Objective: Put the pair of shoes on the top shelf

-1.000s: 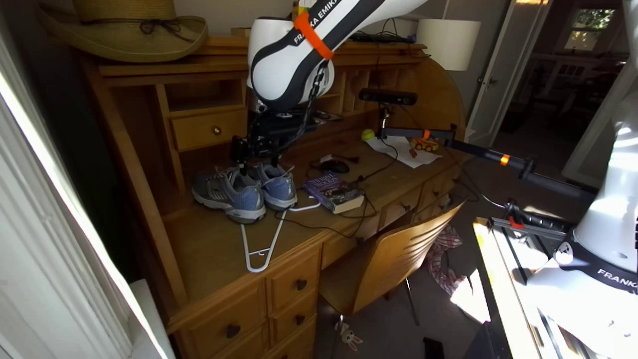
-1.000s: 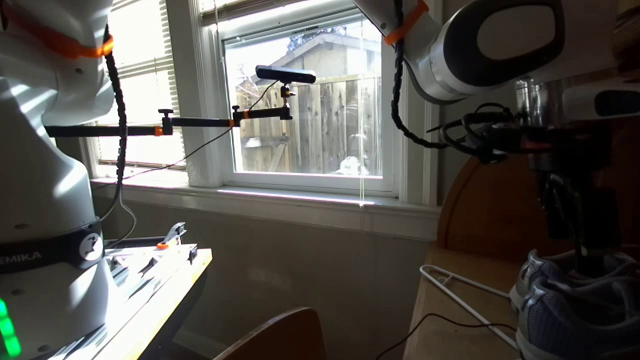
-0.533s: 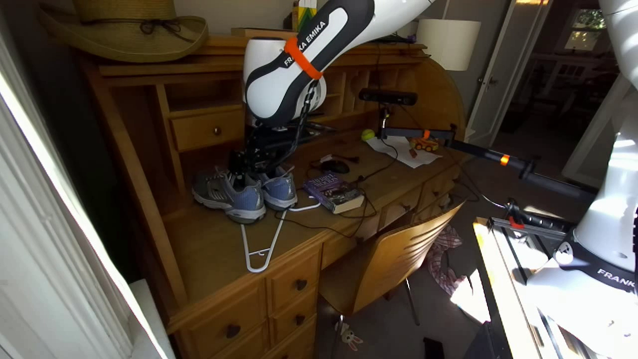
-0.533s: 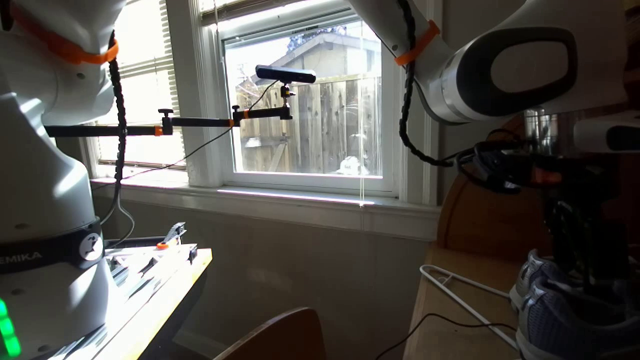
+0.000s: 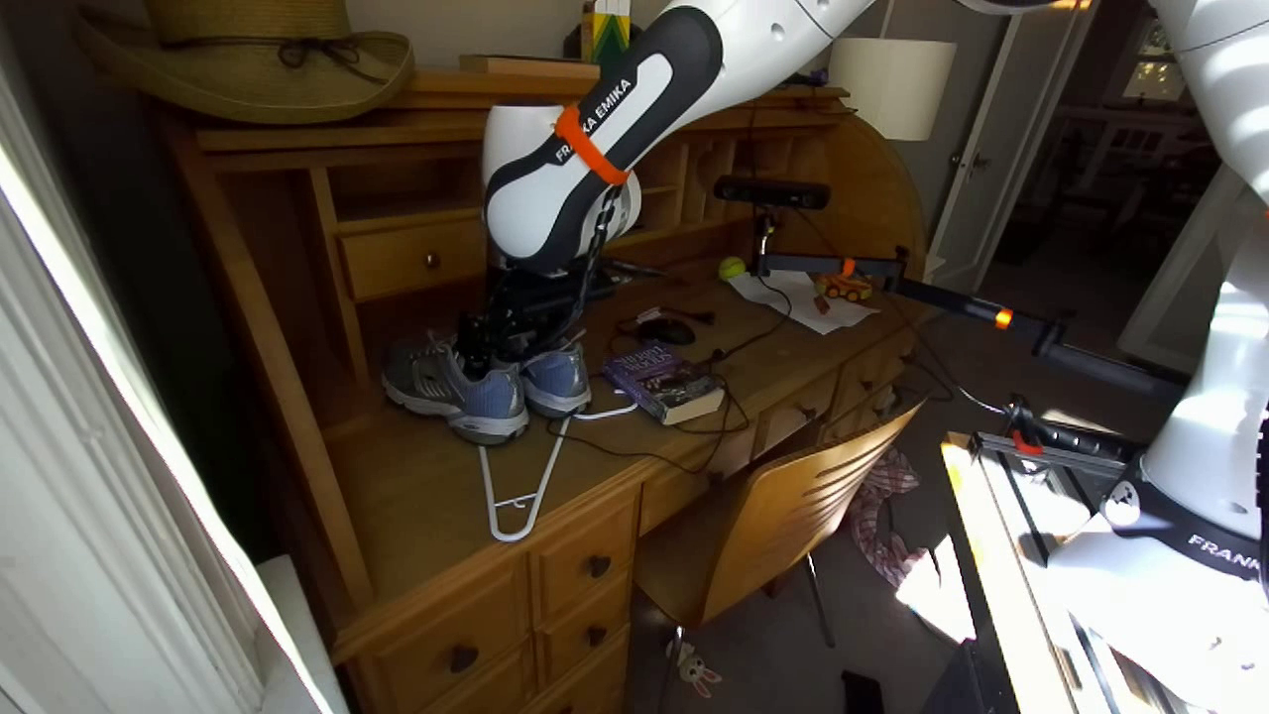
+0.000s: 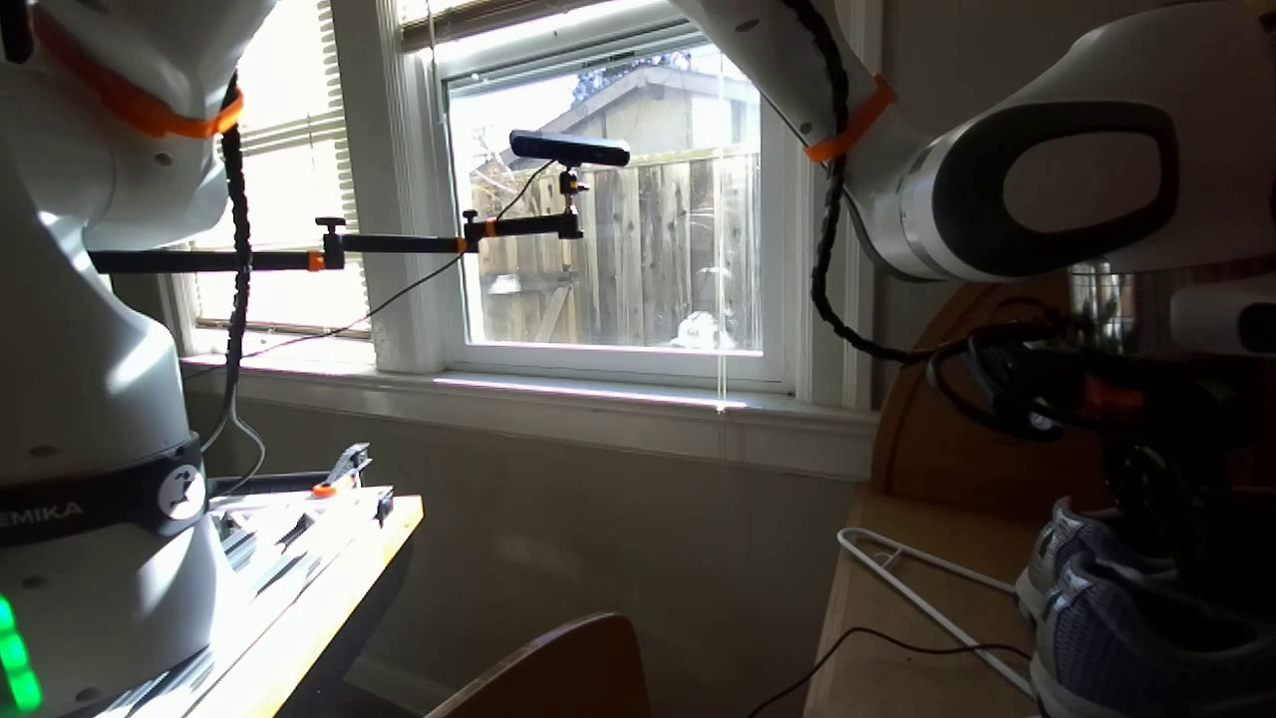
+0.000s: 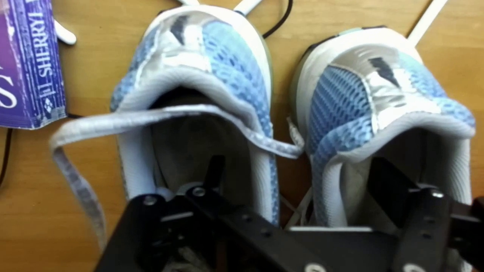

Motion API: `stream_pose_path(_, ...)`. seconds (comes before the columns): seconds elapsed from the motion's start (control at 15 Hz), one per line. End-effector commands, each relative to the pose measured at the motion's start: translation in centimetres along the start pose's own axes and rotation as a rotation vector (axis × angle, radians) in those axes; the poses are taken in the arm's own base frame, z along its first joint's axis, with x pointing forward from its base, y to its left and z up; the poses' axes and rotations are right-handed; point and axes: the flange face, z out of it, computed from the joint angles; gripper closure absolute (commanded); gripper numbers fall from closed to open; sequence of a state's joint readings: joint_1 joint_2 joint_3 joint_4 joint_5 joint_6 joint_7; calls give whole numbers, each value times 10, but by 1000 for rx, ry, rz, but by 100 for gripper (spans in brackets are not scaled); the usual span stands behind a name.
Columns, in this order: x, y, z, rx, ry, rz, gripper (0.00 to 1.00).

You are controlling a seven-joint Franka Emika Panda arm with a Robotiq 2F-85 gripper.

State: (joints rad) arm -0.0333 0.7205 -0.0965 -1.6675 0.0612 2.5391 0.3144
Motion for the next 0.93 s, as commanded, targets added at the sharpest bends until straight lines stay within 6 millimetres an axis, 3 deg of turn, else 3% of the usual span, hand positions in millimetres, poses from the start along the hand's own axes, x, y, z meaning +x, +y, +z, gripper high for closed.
stream_pose_path(0.0,6,-2,9,18,9,22,32)
stream_pose_path(0.07,7,-3,9,19,9,21,32)
stream_pose_path(0.13,7,-4,7,23,9,23,39)
stream_pose_path(0.53,8,-11,-12,35,29,19,87)
stream_pose_path(0.67,7,-12,-13,36,29,15,99)
stream_pose_path(0.87,6,-13,-13,35,23,19,96)
